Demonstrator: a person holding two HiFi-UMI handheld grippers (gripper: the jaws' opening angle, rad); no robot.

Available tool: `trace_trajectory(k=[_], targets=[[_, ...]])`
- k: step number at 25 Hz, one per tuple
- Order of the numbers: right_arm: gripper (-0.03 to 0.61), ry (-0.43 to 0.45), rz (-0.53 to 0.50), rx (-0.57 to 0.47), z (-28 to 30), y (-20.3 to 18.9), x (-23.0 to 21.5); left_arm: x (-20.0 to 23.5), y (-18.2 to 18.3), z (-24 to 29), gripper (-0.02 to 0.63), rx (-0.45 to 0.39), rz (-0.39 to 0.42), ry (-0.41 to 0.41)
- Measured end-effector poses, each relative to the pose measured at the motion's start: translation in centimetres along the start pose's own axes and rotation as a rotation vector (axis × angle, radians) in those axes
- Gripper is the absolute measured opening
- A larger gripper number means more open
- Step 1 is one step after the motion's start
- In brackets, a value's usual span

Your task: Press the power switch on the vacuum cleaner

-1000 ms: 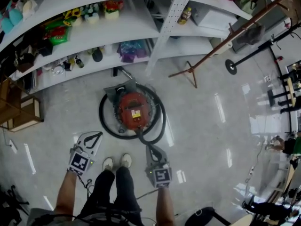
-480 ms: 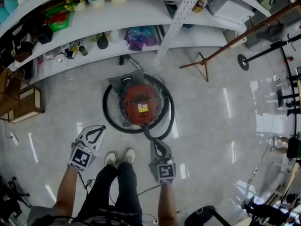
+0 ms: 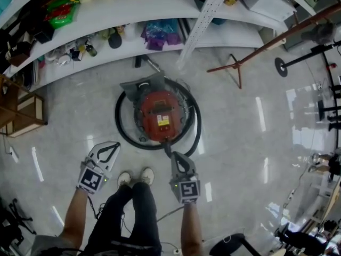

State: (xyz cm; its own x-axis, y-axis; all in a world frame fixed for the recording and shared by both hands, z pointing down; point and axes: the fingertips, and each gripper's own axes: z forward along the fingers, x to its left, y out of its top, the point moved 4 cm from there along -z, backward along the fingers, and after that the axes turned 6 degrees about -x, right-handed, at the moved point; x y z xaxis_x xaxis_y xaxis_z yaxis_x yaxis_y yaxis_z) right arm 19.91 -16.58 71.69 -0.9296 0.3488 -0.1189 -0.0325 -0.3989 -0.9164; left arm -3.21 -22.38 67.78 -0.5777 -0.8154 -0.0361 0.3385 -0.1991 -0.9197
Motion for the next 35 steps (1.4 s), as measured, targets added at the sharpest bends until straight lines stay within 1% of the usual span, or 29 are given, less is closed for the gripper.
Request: trace_trajectory(k=[17,21,23,30,35], targets=[[0.011,0.033,-0.034,0.012,6.2,-7.3,-2.5,-0.5,-6.5,3.1,0.006,0.009,0.006,-0.010],[0.011,0.041,-0.016,0.016,7.6,-8.7,-3.2,-0.8,-7.6,3.3,0.006,0.034,0.009,-0.018],[0.012,0.042,-0.011,0.019,8.3,-9.3,-3.4,-1.0,-8.1,3.3,0.006,0.041,0.009,-0.021],[0.011,0.075,-0.052,0.047,10.4,-11.5,-3.6,-1.3,-9.5,3.2,0.006,0.056,-0.004,-0.015],[0.011,0.080,-0.056,0.056,11.7,-12.3,-3.8,-1.1,-9.7,3.1,0.006,0.054,-0.006,-0.005]])
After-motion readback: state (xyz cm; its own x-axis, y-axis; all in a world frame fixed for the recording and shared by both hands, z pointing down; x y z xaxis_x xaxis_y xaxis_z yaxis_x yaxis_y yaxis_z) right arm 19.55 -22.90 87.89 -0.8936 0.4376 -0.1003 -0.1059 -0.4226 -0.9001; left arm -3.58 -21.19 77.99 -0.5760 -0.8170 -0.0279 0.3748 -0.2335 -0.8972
